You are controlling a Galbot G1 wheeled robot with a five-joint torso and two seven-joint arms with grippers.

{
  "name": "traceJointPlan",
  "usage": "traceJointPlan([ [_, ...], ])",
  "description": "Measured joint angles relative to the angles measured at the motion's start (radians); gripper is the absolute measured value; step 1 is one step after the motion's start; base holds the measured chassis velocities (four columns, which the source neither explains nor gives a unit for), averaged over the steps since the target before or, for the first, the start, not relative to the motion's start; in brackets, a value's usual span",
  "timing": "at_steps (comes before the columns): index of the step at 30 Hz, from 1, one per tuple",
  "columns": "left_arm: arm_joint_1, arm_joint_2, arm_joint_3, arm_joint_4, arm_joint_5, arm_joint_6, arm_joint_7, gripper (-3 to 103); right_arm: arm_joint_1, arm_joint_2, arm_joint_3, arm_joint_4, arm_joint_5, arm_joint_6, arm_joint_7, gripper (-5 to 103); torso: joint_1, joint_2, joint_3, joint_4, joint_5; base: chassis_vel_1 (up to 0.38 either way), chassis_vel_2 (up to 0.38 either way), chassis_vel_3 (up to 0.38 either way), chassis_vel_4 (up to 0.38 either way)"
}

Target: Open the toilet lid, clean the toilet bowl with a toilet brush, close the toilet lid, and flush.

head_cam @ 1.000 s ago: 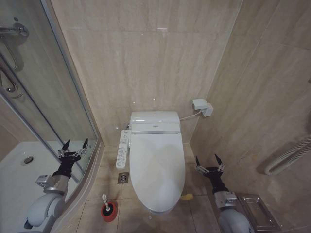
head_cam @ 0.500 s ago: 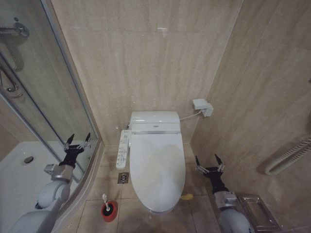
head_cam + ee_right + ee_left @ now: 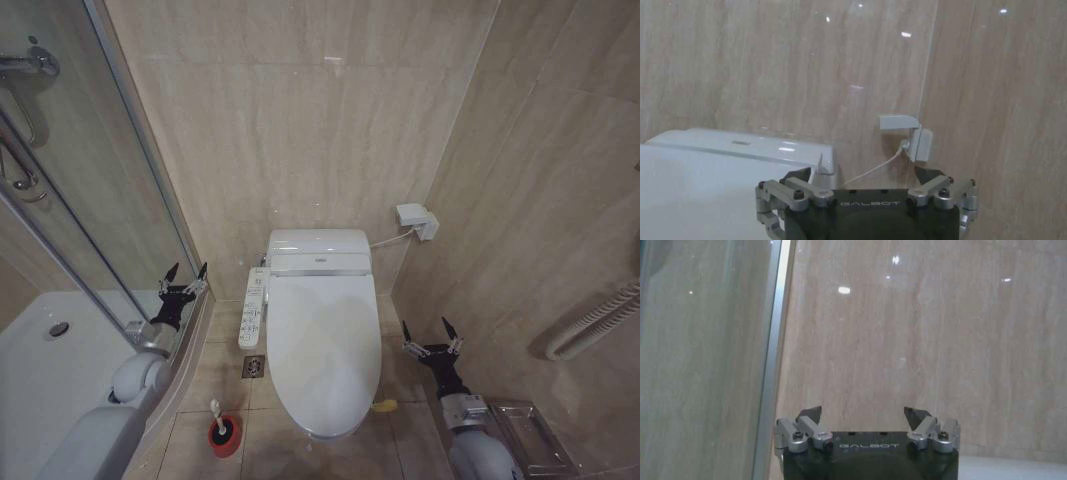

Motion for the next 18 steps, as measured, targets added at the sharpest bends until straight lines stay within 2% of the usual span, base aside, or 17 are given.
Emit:
traceJointPlan([
  [4,-0.070,-0.006,0.043,0.057,-0.026,-0.003,0.002,82,0.000,0.000,0.000,0.000,0.000,0.000,0.000,100,0.000,0.000,0.000,-0.0002,0.0000,0.000,0.000,0.000,0.000],
  [18,-0.236,-0.066,0.139,0.212,-0.035,-0.015,0.019,81,0.000,0.000,0.000,0.000,0.000,0.000,0.000,100,0.000,0.000,0.000,-0.0001,-0.0001,0.000,0.000,0.000,0.000],
])
